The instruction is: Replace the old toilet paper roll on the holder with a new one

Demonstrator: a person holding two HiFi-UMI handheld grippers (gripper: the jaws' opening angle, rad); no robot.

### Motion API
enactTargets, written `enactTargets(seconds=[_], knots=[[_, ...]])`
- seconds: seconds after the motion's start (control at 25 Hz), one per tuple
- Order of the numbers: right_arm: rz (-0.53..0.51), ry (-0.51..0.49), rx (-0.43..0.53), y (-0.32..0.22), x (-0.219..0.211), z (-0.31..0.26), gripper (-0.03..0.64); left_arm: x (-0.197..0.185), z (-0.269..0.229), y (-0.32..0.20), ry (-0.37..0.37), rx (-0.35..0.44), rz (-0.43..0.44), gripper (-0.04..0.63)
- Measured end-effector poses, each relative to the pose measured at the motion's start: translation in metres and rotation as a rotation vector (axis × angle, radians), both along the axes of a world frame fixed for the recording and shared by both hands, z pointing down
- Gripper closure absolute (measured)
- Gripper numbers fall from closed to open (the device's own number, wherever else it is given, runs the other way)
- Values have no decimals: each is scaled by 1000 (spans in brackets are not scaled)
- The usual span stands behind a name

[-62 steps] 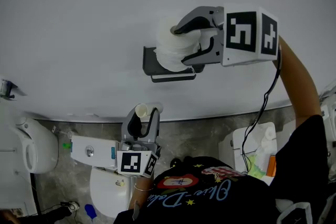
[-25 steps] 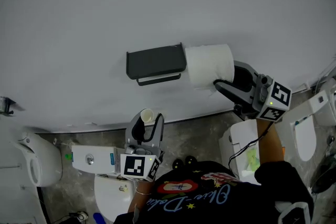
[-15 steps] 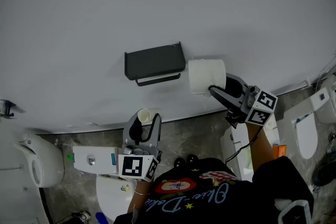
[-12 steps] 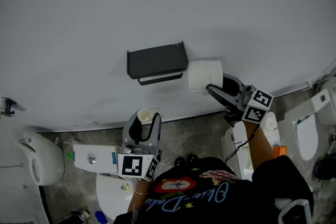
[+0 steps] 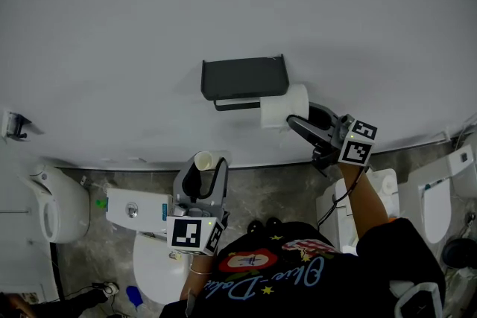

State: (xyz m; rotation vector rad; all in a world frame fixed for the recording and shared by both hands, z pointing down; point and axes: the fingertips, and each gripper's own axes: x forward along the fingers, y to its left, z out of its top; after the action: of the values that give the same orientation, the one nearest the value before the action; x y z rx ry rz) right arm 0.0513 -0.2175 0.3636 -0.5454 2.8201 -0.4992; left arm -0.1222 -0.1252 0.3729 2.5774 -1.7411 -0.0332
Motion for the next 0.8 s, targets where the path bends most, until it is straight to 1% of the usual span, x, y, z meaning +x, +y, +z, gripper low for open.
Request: enactTargets(seconds=[0.16, 0.24, 0.36, 0.48, 0.8], knots=[[-34, 12, 2, 3, -5, 2, 420, 9, 0, 12, -3, 5, -37, 408], [-56, 29, 5, 2, -20, 4, 422, -1, 3, 16, 1, 4, -55, 408], [-114, 55, 9, 1, -57, 4, 425, -28, 6, 19, 12, 1, -82, 408], [-157, 78, 10, 6, -74, 3, 429, -32, 5, 24, 16, -4, -101, 408], [-133, 166, 59, 9, -82, 10, 433, -23, 8, 27, 18, -8, -103, 408]])
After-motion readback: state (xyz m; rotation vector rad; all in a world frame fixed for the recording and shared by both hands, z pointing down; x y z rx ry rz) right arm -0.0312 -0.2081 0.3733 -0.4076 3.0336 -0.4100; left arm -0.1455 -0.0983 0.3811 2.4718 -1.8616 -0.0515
